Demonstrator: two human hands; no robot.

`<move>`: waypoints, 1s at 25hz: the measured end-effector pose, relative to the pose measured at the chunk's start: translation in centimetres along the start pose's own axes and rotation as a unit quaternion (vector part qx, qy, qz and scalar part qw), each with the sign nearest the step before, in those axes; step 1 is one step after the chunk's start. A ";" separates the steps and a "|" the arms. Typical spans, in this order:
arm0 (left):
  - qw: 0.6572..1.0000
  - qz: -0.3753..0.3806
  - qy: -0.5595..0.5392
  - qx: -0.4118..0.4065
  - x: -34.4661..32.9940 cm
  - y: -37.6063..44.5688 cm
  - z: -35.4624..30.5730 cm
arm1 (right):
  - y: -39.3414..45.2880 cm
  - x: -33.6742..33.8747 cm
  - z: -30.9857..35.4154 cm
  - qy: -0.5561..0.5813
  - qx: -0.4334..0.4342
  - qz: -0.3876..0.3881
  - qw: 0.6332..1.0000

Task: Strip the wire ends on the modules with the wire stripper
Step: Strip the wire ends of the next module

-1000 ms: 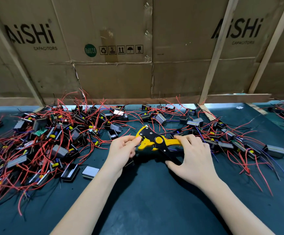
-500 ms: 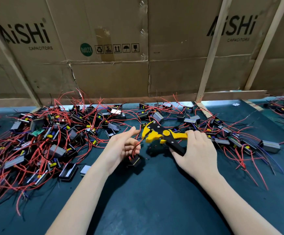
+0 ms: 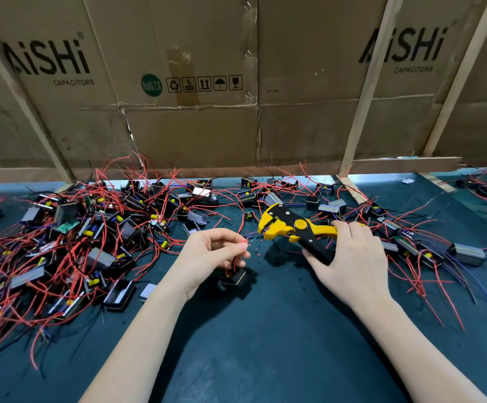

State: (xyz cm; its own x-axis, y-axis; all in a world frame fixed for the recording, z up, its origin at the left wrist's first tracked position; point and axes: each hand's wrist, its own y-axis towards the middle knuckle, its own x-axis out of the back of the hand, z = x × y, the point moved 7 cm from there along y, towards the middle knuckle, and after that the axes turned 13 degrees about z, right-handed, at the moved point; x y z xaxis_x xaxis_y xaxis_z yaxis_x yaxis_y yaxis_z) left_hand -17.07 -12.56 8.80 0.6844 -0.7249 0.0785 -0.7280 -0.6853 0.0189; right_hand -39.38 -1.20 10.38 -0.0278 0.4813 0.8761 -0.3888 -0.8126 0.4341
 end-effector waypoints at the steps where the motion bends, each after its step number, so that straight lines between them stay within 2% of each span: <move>1: 1.000 0.006 -0.003 0.005 -0.2 0.0 0.0 | -0.1 0.0 0.2 -0.007 0.006 -0.005 1.000; 4: 0.999 0.030 -0.028 0.023 -0.9 0.0 0.2 | -0.3 0.1 0.9 -0.021 0.022 -0.028 0.999; 9: 0.999 0.025 0.009 0.020 -1.2 0.0 0.1 | -0.6 0.3 1.6 -0.029 0.058 -0.066 0.996; 25: 0.999 0.001 -0.026 0.040 -1.2 -0.1 0.3 | -0.7 0.6 2.2 -0.057 0.067 -0.075 0.993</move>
State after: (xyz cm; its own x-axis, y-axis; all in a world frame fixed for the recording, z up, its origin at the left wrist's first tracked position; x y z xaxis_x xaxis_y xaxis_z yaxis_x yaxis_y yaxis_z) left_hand -17.80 -11.59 8.42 0.6850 -0.7281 0.0256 -0.7259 -0.6851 -0.0602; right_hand -37.14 -1.08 11.02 0.1277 0.5661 0.8143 -0.2543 -0.7749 0.5786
